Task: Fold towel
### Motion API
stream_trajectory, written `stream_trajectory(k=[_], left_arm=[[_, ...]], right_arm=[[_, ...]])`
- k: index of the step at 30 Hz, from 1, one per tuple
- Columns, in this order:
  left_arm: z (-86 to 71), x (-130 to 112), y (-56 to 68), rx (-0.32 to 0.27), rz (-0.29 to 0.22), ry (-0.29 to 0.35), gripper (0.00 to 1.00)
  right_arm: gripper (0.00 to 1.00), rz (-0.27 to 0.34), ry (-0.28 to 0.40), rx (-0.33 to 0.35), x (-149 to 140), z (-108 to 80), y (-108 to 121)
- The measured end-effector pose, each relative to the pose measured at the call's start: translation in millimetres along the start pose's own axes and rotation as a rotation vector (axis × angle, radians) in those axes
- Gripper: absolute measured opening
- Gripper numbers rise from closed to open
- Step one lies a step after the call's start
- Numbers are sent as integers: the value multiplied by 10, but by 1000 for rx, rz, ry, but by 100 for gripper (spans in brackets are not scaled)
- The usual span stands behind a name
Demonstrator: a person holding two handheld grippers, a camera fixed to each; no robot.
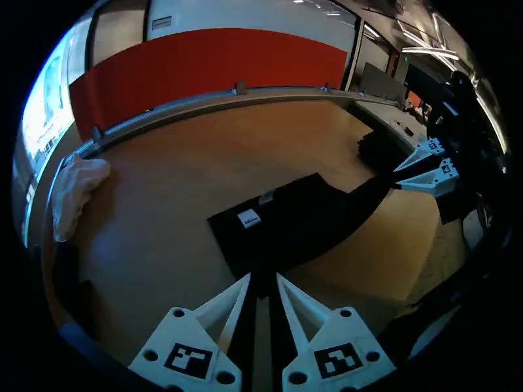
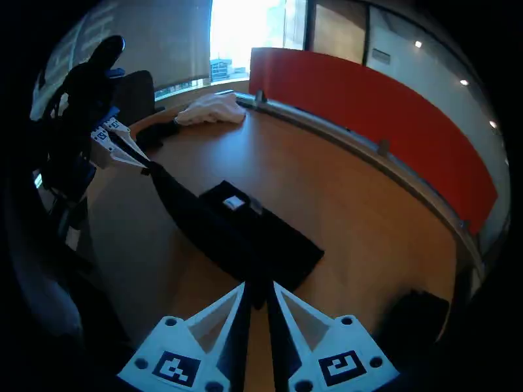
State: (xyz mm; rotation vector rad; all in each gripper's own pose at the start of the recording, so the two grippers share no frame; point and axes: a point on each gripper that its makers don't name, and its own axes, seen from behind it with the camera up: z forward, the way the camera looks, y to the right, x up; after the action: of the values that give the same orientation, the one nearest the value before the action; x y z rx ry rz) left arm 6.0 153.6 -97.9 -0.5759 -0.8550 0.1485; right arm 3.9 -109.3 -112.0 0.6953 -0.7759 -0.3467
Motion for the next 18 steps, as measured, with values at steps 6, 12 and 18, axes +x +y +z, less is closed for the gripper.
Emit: stream_trajectory(k=[6,12,18], left_arm=[[188,-19,-64,1,-5,-14,12],[401,-3,-137,4,3,-27,12],[601,6,-202,4,17,-43,12]], right_arm=[[16,31,-17,6,-55,157,75],[16,50,-36,4,-104,317,199],[16,51,-54,0,-132,455,321]])
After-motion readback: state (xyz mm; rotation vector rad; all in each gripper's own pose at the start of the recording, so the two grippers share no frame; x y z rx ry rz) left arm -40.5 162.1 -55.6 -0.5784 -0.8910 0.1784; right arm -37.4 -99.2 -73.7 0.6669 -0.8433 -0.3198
